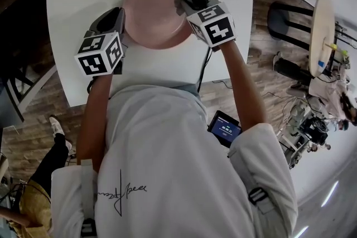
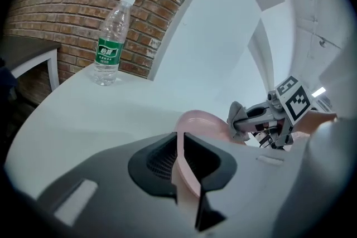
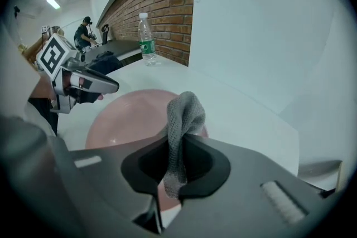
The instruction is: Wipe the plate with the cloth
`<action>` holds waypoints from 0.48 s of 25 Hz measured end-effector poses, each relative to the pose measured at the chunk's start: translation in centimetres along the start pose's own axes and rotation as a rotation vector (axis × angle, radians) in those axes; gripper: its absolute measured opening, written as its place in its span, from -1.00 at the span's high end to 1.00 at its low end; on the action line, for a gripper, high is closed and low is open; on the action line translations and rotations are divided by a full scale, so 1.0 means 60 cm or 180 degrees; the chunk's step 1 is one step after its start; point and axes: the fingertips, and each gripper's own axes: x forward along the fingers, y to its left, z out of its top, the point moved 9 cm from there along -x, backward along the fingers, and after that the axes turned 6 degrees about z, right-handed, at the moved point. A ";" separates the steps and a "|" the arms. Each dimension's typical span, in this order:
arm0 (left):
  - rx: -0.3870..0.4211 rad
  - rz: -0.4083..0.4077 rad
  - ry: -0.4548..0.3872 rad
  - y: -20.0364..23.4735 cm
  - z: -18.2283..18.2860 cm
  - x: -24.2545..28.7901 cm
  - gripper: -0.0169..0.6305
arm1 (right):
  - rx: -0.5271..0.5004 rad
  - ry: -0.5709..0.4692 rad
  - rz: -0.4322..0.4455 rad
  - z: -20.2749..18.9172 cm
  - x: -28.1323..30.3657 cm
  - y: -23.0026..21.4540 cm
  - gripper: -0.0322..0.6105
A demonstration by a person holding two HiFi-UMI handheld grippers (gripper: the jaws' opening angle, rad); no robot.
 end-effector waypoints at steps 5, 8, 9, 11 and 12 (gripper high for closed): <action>0.0004 -0.0075 -0.0129 -0.016 0.015 -0.022 0.81 | 0.0162 -0.0214 0.0043 -0.002 -0.032 0.015 0.78; 0.0051 -0.0074 -0.0205 -0.024 0.018 -0.029 0.85 | 0.0265 -0.0346 0.0098 -0.002 -0.052 0.024 0.78; 0.0057 -0.0069 -0.0235 -0.026 0.020 -0.032 0.88 | 0.0297 -0.0392 0.0117 -0.002 -0.060 0.027 0.78; 0.0060 -0.0073 -0.0295 -0.032 0.028 -0.039 0.90 | 0.0365 -0.0502 0.0148 0.001 -0.078 0.032 0.78; 0.0069 -0.0080 -0.0325 -0.036 0.032 -0.044 0.90 | 0.0400 -0.0557 0.0161 0.002 -0.087 0.035 0.78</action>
